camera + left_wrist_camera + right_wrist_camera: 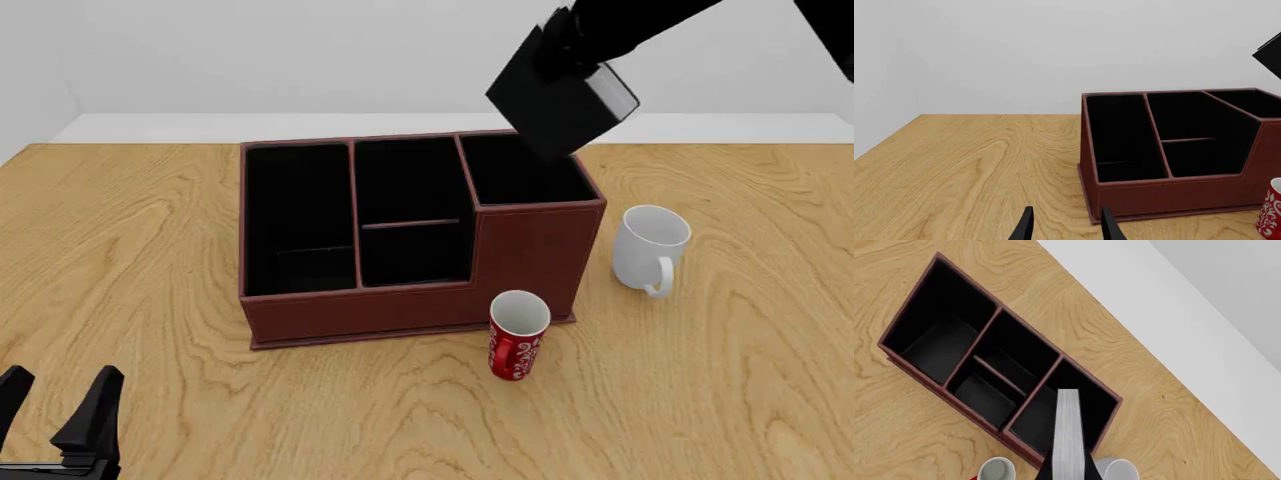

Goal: Pick up the book and place it in the right compartment of the caddy.

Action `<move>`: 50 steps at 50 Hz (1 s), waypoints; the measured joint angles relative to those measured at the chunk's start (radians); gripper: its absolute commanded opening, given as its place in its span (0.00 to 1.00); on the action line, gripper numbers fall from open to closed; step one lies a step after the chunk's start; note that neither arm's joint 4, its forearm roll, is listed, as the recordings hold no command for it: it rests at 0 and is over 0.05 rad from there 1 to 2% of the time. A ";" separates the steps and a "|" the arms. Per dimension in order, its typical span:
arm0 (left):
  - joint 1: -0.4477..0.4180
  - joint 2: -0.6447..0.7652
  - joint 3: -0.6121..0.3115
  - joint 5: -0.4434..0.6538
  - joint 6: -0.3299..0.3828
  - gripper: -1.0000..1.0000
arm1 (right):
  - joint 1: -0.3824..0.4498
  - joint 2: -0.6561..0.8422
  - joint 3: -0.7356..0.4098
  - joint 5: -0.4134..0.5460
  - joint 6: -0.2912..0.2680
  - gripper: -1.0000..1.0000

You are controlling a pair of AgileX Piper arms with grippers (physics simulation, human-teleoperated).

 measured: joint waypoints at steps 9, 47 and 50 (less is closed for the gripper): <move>0.000 0.000 0.000 0.000 0.000 1.00 | 0.003 0.034 -0.010 0.000 0.030 0.00; 0.000 0.000 0.000 0.000 0.000 1.00 | -0.010 0.120 -0.018 0.000 0.131 0.00; 0.000 0.000 0.000 0.000 0.000 1.00 | -0.009 0.126 -0.021 0.000 0.135 0.00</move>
